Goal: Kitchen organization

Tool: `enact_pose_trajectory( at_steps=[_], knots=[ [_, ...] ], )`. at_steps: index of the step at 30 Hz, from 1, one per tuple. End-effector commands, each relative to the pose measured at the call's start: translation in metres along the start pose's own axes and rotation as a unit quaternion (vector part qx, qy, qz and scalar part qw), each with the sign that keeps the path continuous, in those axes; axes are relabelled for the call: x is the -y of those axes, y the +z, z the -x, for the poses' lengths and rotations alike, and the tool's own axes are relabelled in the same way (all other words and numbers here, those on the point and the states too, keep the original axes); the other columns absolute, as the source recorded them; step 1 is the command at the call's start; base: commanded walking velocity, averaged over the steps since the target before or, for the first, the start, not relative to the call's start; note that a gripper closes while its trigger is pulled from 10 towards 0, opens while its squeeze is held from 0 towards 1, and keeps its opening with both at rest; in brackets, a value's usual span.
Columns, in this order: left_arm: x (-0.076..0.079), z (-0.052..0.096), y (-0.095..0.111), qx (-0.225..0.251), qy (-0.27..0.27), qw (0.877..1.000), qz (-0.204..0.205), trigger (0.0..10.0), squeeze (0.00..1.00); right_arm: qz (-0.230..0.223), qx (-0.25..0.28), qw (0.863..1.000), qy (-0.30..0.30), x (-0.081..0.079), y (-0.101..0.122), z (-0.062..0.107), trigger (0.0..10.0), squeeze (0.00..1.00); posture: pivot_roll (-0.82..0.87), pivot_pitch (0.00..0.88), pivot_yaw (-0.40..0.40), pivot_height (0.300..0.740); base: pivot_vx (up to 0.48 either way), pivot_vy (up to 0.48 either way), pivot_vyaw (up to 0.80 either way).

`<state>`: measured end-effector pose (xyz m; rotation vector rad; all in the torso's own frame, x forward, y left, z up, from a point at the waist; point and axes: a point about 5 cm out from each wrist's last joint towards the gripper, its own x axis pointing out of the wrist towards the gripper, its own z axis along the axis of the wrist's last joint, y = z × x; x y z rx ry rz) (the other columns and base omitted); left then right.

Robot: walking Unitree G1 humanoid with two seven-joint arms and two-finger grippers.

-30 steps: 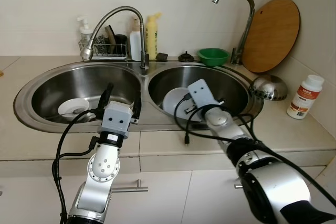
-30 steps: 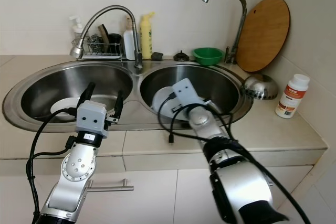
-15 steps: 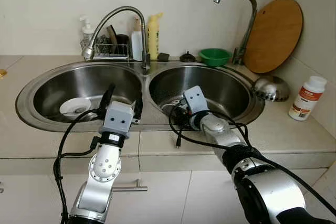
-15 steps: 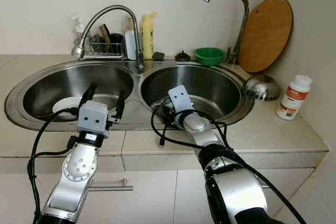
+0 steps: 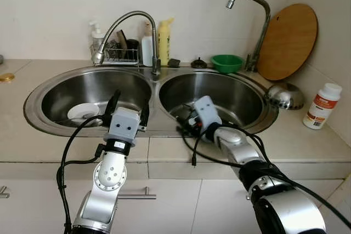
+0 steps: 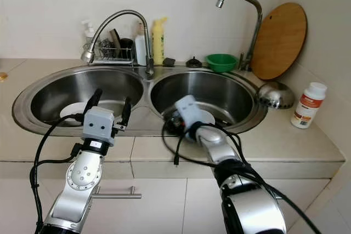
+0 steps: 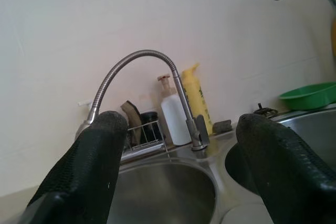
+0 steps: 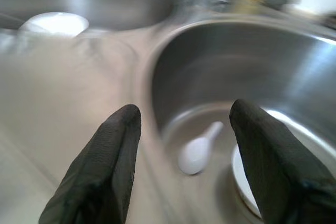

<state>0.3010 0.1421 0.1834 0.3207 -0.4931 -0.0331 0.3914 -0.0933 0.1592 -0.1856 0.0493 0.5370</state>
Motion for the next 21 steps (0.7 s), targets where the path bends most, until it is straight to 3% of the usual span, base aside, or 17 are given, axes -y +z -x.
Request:
enact_pose_trajectory(
  at_steps=[1,5,8,14,21],
  knots=[
    [-0.002,0.001,0.001,0.0,0.005,1.0,0.012,10.0,0.0,-0.028,0.074,0.995,-0.061,0.012,0.019,0.004,10.0,0.0,0.04,0.0,-0.037,0.736,0.0,0.0,0.0],
    [-0.001,0.001,0.001,-0.005,0.0,1.0,0.02,10.0,0.0,-0.043,0.172,0.978,-0.11,0.013,0.035,0.015,10.0,0.0,0.04,0.0,-0.036,0.736,0.0,0.18,0.0],
    [0.0,0.002,0.002,-0.002,-0.002,1.0,0.02,10.0,0.0,-0.044,0.207,0.97,-0.121,0.011,0.041,0.021,10.0,0.0,0.04,0.0,-0.036,0.736,0.0,0.48,0.0],
    [-0.001,0.003,0.002,-0.001,-0.006,1.0,0.022,10.0,0.0,-0.047,0.248,0.958,-0.136,0.005,0.046,0.032,10.0,0.0,0.04,0.0,-0.032,0.736,0.0,0.48,0.0],
    [0.0,0.003,0.003,0.001,-0.011,1.0,0.025,10.0,0.0,-0.036,0.258,0.956,-0.132,-0.007,0.046,0.038,10.0,0.0,0.03,0.0,-0.029,0.736,0.0,0.48,0.0]
  ],
)
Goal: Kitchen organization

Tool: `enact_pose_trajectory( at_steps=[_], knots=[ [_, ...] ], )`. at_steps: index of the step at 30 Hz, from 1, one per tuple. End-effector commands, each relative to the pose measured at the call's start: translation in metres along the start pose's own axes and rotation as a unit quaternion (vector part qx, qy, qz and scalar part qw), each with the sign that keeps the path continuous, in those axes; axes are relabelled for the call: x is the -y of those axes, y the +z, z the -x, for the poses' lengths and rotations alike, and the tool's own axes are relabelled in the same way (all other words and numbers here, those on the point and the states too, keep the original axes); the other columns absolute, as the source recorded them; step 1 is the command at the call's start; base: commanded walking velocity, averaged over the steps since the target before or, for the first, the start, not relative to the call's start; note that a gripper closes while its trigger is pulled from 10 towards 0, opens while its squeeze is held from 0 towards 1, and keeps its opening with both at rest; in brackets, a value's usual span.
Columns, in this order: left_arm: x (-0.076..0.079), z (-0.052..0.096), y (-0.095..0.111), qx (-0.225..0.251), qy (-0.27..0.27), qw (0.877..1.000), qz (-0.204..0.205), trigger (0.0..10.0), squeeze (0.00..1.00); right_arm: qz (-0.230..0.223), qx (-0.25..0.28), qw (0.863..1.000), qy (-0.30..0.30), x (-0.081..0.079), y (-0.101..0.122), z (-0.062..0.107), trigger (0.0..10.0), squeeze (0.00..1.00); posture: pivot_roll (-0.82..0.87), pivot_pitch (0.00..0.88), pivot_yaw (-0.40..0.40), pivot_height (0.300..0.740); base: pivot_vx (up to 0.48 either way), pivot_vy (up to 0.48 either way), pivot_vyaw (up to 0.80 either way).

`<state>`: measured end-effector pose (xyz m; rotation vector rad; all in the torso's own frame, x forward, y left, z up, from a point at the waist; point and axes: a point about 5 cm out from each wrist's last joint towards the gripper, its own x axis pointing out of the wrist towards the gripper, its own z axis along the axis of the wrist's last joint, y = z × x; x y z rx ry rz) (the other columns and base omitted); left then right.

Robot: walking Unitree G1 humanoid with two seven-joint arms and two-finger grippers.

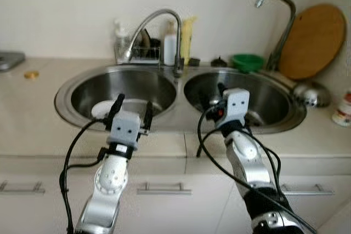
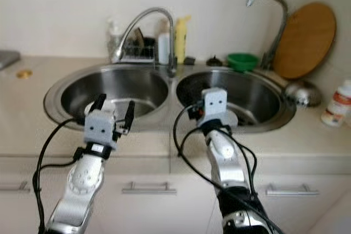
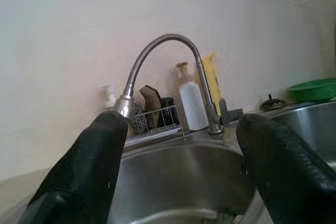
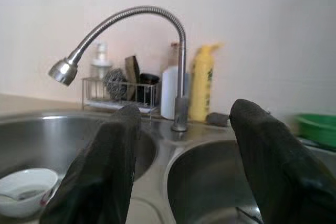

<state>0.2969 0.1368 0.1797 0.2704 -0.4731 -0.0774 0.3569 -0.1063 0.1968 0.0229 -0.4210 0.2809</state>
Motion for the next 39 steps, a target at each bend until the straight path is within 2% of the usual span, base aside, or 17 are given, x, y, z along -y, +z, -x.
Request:
enact_pose_trajectory(
  at_steps=[1,14,17,26,39],
  knots=[
    [-0.006,-0.001,0.003,0.007,0.005,1.0,-0.005,10.0,0.0,-0.001,0.019,1.0,0.011,-0.009,0.009,-0.004,10.0,0.0,0.03,0.0,-0.028,0.736,0.0,0.48,0.0],
    [-0.003,-0.001,0.005,0.013,0.002,1.0,0.001,10.0,0.0,-0.003,0.015,1.0,0.012,-0.017,0.011,0.004,10.0,0.0,0.02,0.0,-0.028,0.736,0.0,0.479,0.0],
    [-0.003,-0.001,0.007,0.022,0.002,1.0,-0.002,10.0,0.0,-0.004,0.013,1.0,0.006,-0.016,0.01,0.005,10.0,0.0,0.02,0.0,-0.027,0.736,0.0,0.0,0.0],
    [0.002,-0.001,0.006,0.023,-0.011,1.0,-0.012,10.0,0.0,0.006,0.014,1.0,-0.015,-0.011,0.011,0.007,10.0,0.0,0.02,0.0,-0.026,0.736,0.0,0.0,-0.78],
    [0.002,0.0,0.007,0.033,-0.014,0.999,-0.008,10.0,0.0,0.012,0.013,0.999,-0.035,-0.01,0.009,0.012,10.0,0.0,0.02,0.0,-0.021,0.736,0.0,-0.331,-0.8]
  ],
)
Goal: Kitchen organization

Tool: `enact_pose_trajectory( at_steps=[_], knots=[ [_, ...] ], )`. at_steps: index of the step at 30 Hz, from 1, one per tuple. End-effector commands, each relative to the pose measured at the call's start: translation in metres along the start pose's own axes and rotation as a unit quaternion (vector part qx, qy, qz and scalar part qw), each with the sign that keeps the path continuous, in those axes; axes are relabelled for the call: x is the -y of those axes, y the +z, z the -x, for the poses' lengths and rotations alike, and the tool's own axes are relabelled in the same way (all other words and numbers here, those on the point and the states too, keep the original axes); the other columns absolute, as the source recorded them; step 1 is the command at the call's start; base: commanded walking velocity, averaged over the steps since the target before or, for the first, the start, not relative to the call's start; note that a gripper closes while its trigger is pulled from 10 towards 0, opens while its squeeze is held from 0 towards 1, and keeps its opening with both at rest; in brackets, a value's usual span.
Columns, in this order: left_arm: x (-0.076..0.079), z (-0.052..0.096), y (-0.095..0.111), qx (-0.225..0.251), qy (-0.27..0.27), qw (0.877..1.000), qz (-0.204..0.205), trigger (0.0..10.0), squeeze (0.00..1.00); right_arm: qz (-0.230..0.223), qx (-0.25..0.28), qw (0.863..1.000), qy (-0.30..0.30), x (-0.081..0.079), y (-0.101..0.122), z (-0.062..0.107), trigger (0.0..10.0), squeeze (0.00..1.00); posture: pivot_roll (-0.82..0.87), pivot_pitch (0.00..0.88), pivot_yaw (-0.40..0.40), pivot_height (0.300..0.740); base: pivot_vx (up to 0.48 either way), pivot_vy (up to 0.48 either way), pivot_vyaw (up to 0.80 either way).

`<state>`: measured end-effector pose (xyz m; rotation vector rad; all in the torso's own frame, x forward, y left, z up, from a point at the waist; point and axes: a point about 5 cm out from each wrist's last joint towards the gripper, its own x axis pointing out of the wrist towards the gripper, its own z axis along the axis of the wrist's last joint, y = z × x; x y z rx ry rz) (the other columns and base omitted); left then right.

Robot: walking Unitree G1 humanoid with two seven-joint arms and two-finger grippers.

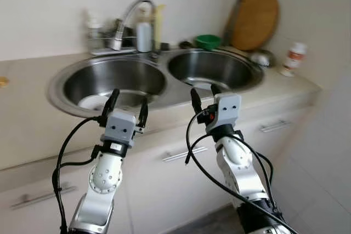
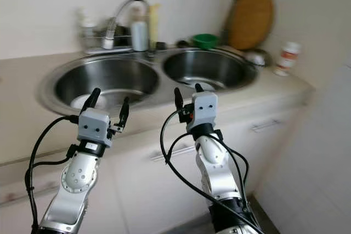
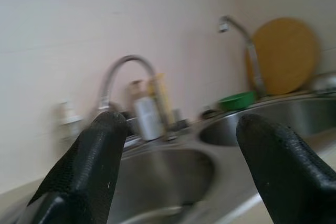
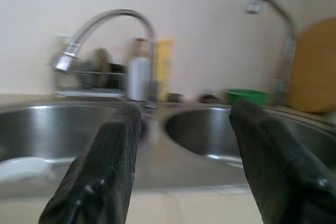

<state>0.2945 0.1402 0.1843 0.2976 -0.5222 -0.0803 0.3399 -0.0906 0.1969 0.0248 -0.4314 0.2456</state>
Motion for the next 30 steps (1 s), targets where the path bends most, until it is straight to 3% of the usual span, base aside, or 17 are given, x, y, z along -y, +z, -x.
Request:
enact_pose_trajectory(
  at_steps=[1,11,30],
  knots=[
    [0.006,-0.001,0.004,0.012,-0.011,1.0,0.008,10.0,0.0,0.01,0.007,1.0,-0.022,0.012,0.003,0.002,10.0,0.0,0.02,0.0,-0.021,0.736,0.0,0.0,-0.8],
    [0.007,0.0,0.002,0.008,-0.012,1.0,0.007,10.0,0.0,0.013,0.003,0.999,-0.047,0.017,0.002,0.004,10.0,0.0,0.01,0.0,-0.019,0.736,0.0,0.0,-0.8],
    [0.01,0.002,-0.001,0.0,-0.015,1.0,0.006,10.0,0.0,0.028,-0.034,0.987,-0.153,0.044,-0.007,0.009,10.0,0.0,0.01,0.0,-0.021,0.736,0.0,0.0,-0.8]
  ],
)
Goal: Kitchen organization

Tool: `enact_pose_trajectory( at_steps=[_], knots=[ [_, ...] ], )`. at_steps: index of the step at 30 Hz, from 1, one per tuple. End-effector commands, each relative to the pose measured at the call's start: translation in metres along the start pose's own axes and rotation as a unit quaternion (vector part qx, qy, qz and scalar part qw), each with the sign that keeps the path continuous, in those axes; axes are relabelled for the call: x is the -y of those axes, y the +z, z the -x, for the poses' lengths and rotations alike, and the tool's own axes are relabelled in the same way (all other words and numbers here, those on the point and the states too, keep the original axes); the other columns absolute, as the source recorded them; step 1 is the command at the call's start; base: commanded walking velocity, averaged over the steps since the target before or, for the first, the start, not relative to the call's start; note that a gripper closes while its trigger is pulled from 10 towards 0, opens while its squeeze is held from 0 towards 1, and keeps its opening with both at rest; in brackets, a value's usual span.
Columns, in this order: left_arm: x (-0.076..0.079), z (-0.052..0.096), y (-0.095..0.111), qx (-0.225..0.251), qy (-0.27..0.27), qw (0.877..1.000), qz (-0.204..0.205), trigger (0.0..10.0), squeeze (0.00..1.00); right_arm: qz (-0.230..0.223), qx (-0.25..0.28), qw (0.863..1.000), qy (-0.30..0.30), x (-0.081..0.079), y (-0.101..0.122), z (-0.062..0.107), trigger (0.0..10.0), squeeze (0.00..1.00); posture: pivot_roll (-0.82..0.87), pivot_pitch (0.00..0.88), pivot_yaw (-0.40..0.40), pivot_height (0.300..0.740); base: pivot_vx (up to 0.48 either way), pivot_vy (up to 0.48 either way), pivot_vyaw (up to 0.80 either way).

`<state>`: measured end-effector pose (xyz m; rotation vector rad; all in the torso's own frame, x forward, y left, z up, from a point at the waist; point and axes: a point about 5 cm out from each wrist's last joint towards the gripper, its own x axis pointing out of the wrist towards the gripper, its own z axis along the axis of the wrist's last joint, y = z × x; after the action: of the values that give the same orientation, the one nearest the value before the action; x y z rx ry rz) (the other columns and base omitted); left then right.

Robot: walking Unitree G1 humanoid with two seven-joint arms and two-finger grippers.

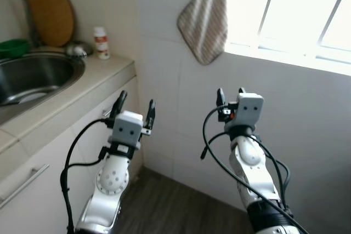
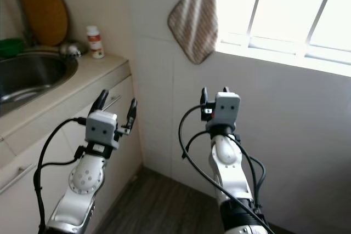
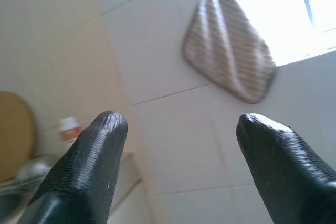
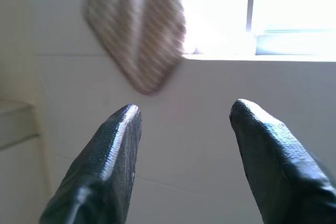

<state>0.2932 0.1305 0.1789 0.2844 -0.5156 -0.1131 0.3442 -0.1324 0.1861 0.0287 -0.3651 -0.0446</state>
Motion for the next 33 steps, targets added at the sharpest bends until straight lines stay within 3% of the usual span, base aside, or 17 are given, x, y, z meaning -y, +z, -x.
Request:
enact_pose_trajectory(
  at_steps=[1,12,33],
  knots=[
    [-0.001,0.0,0.0,-0.001,-0.001,1.0,-0.004,10.0,0.0,0.016,-0.01,0.999,-0.029,0.007,-0.001,-0.002,10.0,0.0,0.01,0.0,-0.022,0.736,0.0,0.0,-0.8],
    [-0.001,0.0,-0.002,-0.006,0.001,1.0,-0.002,10.0,0.0,0.056,-0.052,0.993,-0.087,0.024,-0.013,-0.001,10.0,0.0,0.0,0.0,-0.024,0.736,0.0,0.0,-0.8],
    [0.0,0.002,-0.007,-0.018,-0.002,1.0,-0.002,10.0,0.0,0.114,-0.087,0.984,-0.108,0.033,-0.023,0.001,10.0,0.0,0.0,0.0,-0.025,0.736,0.0,0.0,-0.8]
  ],
)
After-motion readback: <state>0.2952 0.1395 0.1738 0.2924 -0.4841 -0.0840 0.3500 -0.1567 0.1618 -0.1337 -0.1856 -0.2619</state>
